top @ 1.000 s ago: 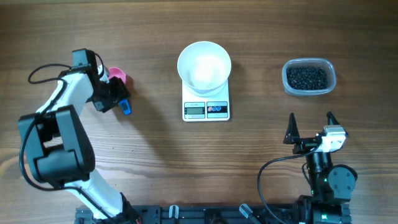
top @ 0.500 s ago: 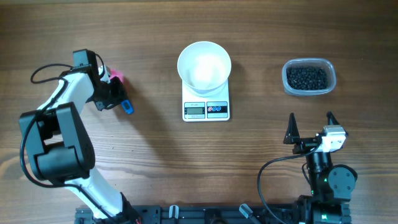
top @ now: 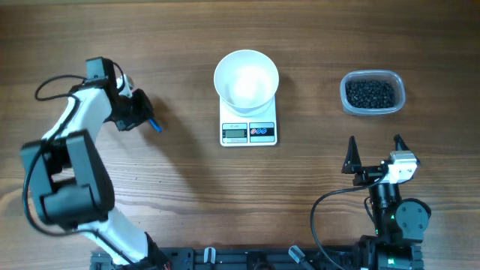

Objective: Scoop item into bowl and weigh 150g on scale

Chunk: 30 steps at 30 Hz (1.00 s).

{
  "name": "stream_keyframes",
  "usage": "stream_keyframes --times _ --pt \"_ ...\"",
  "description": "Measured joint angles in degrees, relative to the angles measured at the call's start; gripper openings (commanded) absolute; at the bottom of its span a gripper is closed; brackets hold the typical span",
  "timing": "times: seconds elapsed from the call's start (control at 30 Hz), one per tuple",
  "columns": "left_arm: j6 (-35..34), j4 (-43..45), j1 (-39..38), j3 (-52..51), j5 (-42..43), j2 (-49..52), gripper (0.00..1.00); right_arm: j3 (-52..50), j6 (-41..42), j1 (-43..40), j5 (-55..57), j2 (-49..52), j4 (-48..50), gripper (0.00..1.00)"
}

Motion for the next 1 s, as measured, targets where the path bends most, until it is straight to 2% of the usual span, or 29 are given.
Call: stream_keyframes --times 0.3,0.5,0.57,0.73,0.8,0.9,0.93,1.0 --pt "-2.7 -0.1 -1.9 0.0 22.1 -20.7 0.04 0.0 0.0 0.0 0.0 0.0 0.0 1.00" --pt "-3.1 4.3 -14.6 0.0 27.9 -29.1 0.04 0.0 2.1 0.0 -1.4 0.0 1.1 1.00" --pt "-3.3 7.7 -17.3 0.0 28.4 -30.2 0.04 0.0 9.1 0.0 -5.6 0.0 1.6 1.00" --pt "-8.2 21.4 -22.5 0.0 29.2 -30.8 0.04 0.0 44.1 0.0 -17.5 0.0 2.2 1.00" --pt "-10.5 25.6 -23.6 0.0 29.2 -30.8 0.04 0.0 59.0 0.0 -20.3 0.0 7.5 1.00" --pt "-14.9 31.6 -25.9 0.0 29.2 -30.8 0.04 0.1 67.2 0.1 -22.3 0.1 24.0 1.00" --pt "-16.0 33.2 -26.8 0.0 29.2 -30.8 0.04 1.1 69.1 0.1 -22.5 -0.1 26.6 1.00" --pt "-19.2 35.9 -28.8 0.0 29.2 -30.8 0.04 4.5 69.9 0.1 -22.6 0.1 21.5 0.99"
